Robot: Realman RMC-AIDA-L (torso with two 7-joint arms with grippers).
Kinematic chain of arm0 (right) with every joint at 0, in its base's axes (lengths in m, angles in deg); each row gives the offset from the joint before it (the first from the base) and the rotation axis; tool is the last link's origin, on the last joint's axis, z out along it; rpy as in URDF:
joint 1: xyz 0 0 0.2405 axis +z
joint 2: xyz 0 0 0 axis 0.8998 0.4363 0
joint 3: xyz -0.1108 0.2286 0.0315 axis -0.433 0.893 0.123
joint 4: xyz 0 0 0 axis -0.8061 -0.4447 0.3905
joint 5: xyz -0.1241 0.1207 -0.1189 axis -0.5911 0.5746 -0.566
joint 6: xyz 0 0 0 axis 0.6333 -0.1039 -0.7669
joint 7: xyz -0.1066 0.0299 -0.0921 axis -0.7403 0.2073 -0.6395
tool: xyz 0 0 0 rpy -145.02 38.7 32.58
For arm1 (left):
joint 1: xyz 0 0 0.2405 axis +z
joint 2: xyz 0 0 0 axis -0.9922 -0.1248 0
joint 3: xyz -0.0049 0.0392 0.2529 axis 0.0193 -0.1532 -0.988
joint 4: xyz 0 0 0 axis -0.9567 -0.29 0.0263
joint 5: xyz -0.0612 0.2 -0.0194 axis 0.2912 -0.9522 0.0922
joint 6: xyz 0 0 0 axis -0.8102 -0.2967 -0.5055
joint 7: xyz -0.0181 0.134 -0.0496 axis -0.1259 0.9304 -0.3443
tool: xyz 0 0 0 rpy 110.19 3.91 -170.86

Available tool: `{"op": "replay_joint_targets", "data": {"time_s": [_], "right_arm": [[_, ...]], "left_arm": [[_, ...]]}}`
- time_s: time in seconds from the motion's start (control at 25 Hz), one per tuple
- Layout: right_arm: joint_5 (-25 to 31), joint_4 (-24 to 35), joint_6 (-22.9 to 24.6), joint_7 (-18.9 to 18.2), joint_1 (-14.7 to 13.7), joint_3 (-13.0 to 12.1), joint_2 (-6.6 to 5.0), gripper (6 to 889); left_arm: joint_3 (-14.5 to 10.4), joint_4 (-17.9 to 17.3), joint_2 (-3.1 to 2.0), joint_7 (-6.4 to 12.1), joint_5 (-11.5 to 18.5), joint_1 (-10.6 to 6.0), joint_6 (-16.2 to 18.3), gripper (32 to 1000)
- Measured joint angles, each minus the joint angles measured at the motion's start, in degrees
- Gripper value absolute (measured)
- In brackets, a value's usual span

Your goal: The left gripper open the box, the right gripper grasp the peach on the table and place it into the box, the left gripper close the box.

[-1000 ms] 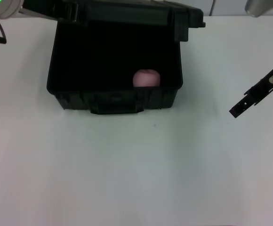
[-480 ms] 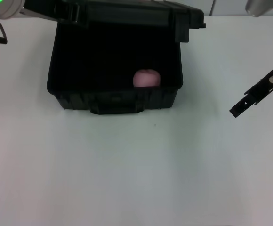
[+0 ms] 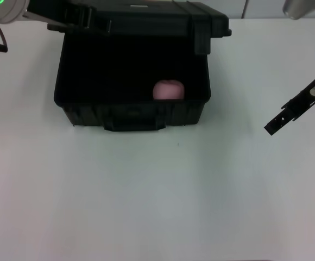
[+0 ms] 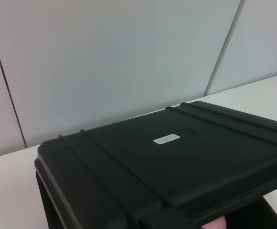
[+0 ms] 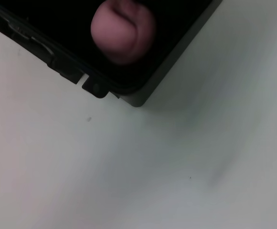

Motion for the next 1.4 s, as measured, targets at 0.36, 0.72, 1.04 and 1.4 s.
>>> {"op": "replay_joint_targets", "data": {"time_s": [0.36,0.72,1.04,1.4], "right_arm": [[0.00,0.00,-0.07,0.00,0.01,0.00,0.00,795],[0.03,0.00,-0.07,0.00,0.01,0.00,0.00,795],[0.04,0.00,-0.04,0.00,0.01,0.00,0.00,795],[0.02,-0.07,0.01,0.00,0.01,0.00,0.00,795]], "left_arm": [[0.01,0.00,0.01,-0.02,-0.19,0.01,0.14,863],[0.19,0.02,-0.10,-0.08,-1.81,0.01,0.88,863],[0.19,0.03,-0.04,-0.15,-2.75,-0.07,1.51,863],[0.09,0.08,-0.07,-0.06,-2.76,-0.16,1.39,863]]}}
